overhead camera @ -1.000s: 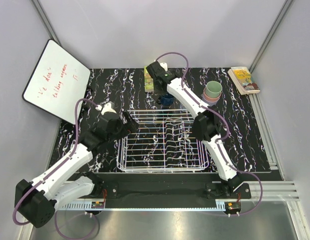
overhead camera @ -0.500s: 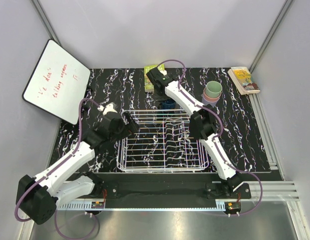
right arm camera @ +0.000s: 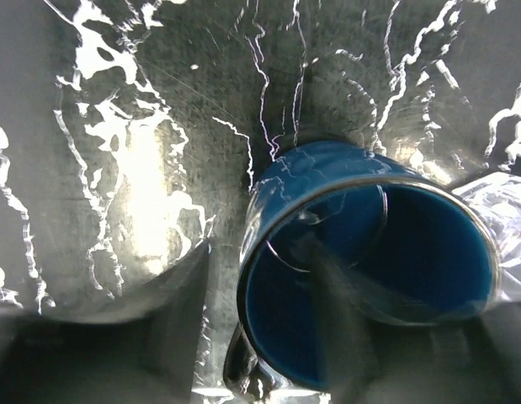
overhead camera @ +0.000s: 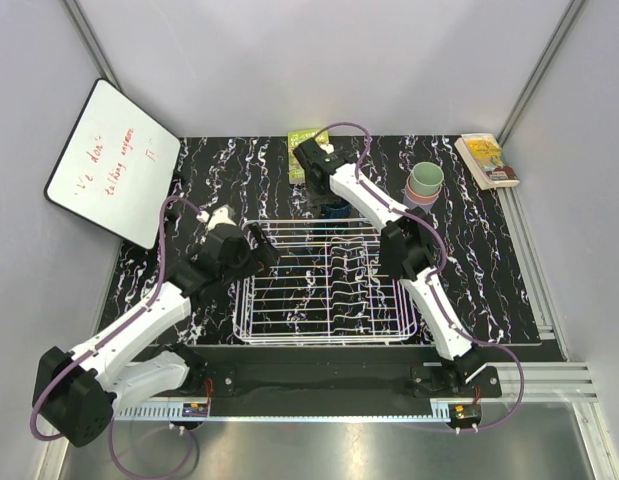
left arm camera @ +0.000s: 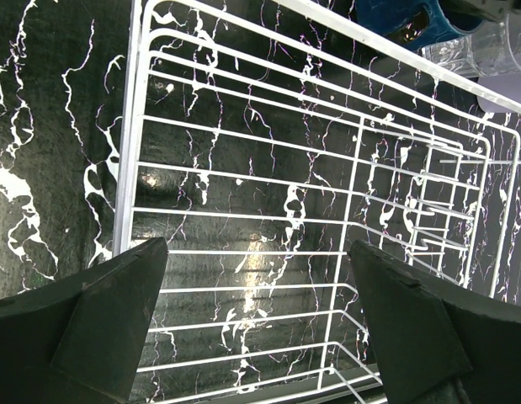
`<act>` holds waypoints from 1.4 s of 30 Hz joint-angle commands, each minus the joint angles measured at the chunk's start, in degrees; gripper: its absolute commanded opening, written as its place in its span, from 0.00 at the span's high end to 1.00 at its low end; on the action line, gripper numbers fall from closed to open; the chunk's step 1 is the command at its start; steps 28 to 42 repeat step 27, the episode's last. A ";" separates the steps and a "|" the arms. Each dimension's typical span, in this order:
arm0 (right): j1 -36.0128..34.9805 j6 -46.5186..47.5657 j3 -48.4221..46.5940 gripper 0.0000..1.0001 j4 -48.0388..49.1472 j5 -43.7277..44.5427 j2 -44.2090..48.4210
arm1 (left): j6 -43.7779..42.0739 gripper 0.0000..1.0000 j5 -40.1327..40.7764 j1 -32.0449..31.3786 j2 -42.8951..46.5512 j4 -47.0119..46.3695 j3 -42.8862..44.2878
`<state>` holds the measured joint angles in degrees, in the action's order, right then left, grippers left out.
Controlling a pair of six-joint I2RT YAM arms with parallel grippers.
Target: Unload the cups from the dish rack
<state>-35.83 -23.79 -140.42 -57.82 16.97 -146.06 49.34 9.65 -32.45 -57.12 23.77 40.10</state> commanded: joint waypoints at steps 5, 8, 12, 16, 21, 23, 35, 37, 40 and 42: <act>-0.38 0.85 -0.91 0.21 2.63 1.93 14.21 | -0.83 0.01 0.81 0.19 -0.18 -0.66 -0.37; -0.46 1.11 1.98 0.14 4.29 0.87 19.39 | -1.09 0.01 1.68 0.19 -0.18 0.04 -0.20; -1.69 2.25 14.53 0.02 9.29 2.45 33.62 | -2.58 0.01 5.72 0.10 -1.67 5.22 2.34; -2.57 2.87 39.18 0.00 21.05 3.24 50.14 | -3.73 0.01 8.19 0.02 -3.08 9.80 3.85; -4.41 2.35 55.50 0.00 24.51 5.26 69.31 | -3.37 0.01 10.91 -2.71 -1.59 10.77 3.85; -5.29 2.43 61.30 0.00 24.95 6.58 76.05 | -3.72 0.01 11.61 -3.58 -2.20 11.30 4.29; -6.00 2.35 68.95 0.00 24.69 7.28 85.13 | -3.38 0.01 13.90 -5.08 -2.38 12.79 5.78; -6.00 2.35 68.95 0.00 24.69 7.28 85.13 | -3.38 0.01 13.90 -5.08 -2.38 12.79 5.78; -6.00 2.35 68.95 0.00 24.69 7.28 85.13 | -3.38 0.01 13.90 -5.08 -2.38 12.79 5.78; -6.00 2.35 68.95 0.00 24.69 7.28 85.13 | -3.38 0.01 13.90 -5.08 -2.38 12.79 5.78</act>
